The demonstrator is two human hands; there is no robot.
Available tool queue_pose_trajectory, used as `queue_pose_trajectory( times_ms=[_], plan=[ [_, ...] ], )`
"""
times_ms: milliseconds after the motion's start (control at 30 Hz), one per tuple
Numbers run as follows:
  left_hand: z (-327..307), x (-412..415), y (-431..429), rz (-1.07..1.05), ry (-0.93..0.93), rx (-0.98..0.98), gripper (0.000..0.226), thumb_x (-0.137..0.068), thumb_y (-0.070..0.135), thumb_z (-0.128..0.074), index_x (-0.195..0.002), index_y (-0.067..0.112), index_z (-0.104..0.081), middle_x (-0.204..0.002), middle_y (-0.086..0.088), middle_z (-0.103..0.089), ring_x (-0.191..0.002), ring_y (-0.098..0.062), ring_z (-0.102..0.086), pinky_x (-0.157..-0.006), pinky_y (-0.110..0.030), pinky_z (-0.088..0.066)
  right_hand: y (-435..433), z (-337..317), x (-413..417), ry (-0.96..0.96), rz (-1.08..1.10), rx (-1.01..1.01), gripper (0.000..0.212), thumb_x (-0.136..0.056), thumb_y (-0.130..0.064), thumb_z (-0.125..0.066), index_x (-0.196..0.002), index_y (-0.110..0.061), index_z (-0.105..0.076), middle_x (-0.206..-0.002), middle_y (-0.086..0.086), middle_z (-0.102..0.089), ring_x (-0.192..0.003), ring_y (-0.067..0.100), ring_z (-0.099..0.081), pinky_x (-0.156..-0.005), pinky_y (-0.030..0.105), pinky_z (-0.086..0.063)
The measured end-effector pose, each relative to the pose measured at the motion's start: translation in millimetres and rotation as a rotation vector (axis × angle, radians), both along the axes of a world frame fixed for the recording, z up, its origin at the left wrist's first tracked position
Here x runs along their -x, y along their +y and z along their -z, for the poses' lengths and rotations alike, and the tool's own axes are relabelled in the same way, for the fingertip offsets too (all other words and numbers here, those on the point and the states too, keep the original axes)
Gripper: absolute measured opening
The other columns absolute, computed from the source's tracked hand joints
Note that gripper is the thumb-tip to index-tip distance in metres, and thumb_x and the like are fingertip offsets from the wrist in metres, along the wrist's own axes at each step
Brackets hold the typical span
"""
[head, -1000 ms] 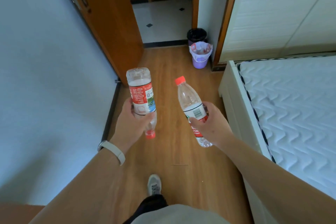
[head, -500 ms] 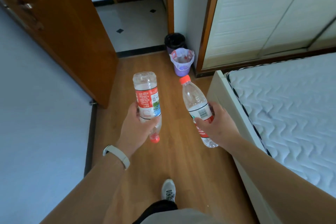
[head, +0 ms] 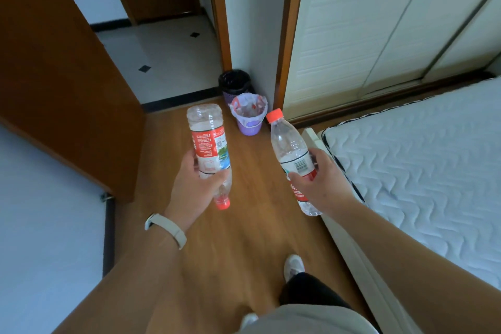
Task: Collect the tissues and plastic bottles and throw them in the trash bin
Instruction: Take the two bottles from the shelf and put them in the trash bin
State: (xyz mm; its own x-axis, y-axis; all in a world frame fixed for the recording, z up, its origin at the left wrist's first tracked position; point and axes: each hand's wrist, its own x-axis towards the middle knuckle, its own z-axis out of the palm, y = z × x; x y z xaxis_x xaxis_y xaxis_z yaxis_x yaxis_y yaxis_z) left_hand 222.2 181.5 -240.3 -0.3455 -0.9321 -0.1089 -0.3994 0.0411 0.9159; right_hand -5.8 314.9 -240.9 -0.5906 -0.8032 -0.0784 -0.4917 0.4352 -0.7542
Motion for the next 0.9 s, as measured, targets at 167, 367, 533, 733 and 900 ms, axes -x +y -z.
queue_pose_trajectory(
  times_ms=[167, 367, 533, 733, 900],
  plan=[
    [7.2, 56.2, -39.0, 0.026, -0.031, 0.015, 0.058, -0.076, 0.027, -0.081, -0.126, 0.029, -0.050, -0.111, 0.014, -0.066, -0.098, -0.004, -0.066, -0.084, -0.028, -0.055, -46.5, 20.1, 53.4, -0.013, 0.002, 0.001, 0.047, -0.076, -0.045, -0.071, -0.115, -0.036, -0.048, -0.100, -0.015, -0.058, -0.084, 0.002, -0.059, -0.068, 0.023, -0.052],
    [4.9, 137.1, -92.4, -0.010, -0.074, -0.007, 0.062, -0.076, 0.029, -0.081, -0.129, 0.029, -0.048, -0.115, 0.013, -0.065, -0.104, -0.008, -0.066, -0.092, -0.038, -0.055, -113.9, 31.6, 135.7, -0.097, -0.048, 0.044, 0.053, -0.077, -0.047, -0.071, -0.122, -0.035, -0.047, -0.105, -0.016, -0.055, -0.084, 0.000, -0.059, -0.060, 0.012, -0.043],
    [-11.0, 208.0, -129.5, -0.039, -0.102, 0.020, 0.062, -0.078, 0.029, -0.080, -0.130, 0.030, -0.047, -0.118, 0.013, -0.064, -0.107, -0.011, -0.065, -0.094, -0.040, -0.054, -160.7, 28.7, 212.9, -0.081, -0.081, 0.039, 0.056, -0.076, -0.047, -0.073, -0.123, -0.034, -0.046, -0.107, -0.014, -0.056, -0.088, 0.002, -0.057, -0.063, 0.014, -0.045],
    [-14.9, 255.1, -156.7, -0.041, -0.157, 0.027, 0.063, -0.081, 0.028, -0.078, -0.134, 0.031, -0.044, -0.123, 0.013, -0.061, -0.109, -0.009, -0.062, -0.095, -0.036, -0.053, -196.4, 29.6, 264.0, -0.128, -0.107, 0.030, 0.057, -0.078, -0.048, -0.073, -0.125, -0.033, -0.045, -0.107, -0.014, -0.057, -0.090, 0.004, -0.058, -0.067, 0.017, -0.051],
    [-6.5, 263.5, -191.5, -0.058, -0.220, -0.004, 0.064, -0.080, 0.033, -0.078, -0.135, 0.033, -0.044, -0.126, 0.010, -0.061, -0.113, -0.016, -0.062, -0.097, -0.047, -0.052, -221.0, 30.8, 285.0, -0.172, -0.127, 0.038, 0.051, -0.079, -0.047, -0.073, -0.121, -0.034, -0.045, -0.105, -0.015, -0.058, -0.087, 0.003, -0.059, -0.061, 0.013, -0.047]
  ],
)
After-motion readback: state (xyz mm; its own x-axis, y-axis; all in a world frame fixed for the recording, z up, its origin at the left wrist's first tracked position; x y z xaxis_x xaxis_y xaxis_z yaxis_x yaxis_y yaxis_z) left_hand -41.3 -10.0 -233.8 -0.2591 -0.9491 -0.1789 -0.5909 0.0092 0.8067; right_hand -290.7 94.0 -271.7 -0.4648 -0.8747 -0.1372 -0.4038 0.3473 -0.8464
